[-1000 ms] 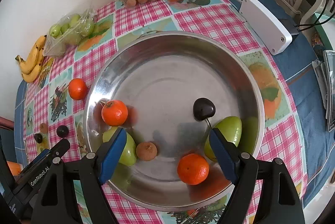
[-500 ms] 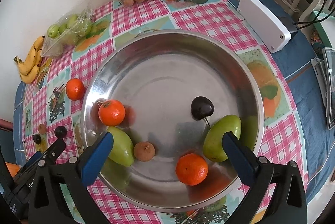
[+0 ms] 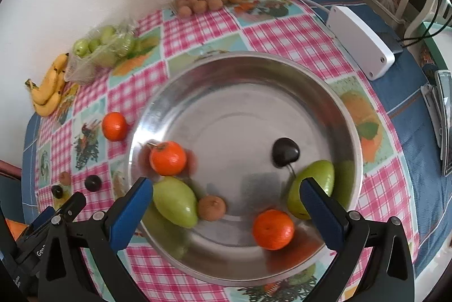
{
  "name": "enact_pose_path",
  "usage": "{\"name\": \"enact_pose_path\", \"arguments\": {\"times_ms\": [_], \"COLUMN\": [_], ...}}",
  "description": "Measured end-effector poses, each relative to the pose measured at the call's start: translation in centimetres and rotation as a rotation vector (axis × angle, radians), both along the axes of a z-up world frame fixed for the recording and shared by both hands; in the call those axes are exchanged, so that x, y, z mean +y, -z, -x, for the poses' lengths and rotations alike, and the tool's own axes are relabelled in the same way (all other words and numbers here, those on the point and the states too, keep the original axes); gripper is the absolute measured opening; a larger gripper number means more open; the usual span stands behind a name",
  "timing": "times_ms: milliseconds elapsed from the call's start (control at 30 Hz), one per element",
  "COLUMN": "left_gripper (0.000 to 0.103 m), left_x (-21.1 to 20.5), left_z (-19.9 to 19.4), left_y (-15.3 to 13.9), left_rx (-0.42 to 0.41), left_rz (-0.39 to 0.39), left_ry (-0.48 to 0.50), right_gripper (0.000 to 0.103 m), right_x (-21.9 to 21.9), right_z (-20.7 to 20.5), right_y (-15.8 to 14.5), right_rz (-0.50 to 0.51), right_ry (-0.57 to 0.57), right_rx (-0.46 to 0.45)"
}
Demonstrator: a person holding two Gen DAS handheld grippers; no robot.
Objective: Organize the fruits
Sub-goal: 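Withdraw both open grippers from the bowl toward the remaining fruit, then grasp a dark cherry with the left gripper while the right grasps another dark cherry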
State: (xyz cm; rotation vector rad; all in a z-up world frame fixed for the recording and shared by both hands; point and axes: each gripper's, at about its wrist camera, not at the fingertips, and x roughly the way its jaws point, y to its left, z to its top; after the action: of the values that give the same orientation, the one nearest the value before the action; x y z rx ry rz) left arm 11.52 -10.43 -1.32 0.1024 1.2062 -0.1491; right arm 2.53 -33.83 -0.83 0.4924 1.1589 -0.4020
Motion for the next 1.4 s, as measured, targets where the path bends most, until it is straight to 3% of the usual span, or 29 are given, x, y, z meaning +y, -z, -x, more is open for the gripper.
{"name": "enact_pose_path", "arguments": {"times_ms": [267,767,1000,1400], "left_gripper": [0.103,0.103,0.103,0.103], "left_x": [4.9,14.8,16.2,15.1], "left_z": [-1.5,-3.7,-4.9,-6.4], "left_y": [-1.2,-0.8,0.0,2.2], "left_rx": [-0.036,-0.022,-0.028,-0.012], "left_rz": [-0.006,0.084,0.112,0.134], "left_ry": [-0.081,-0.274,-0.27,-0.195], "right_gripper": [0.103,0.103,0.103,0.103], "right_x": [3.2,12.3,15.3,17.3], "right_z": [-1.7,-6.0,-7.7,-9.1], "right_y": [-0.4,-0.4,0.0,2.9], "right_rz": [-0.01,0.006,0.027,0.021], "right_ry": [-0.04,-0.216,-0.298,-0.368], "right_rx": [-0.029,-0.066,-0.088,-0.036]}}
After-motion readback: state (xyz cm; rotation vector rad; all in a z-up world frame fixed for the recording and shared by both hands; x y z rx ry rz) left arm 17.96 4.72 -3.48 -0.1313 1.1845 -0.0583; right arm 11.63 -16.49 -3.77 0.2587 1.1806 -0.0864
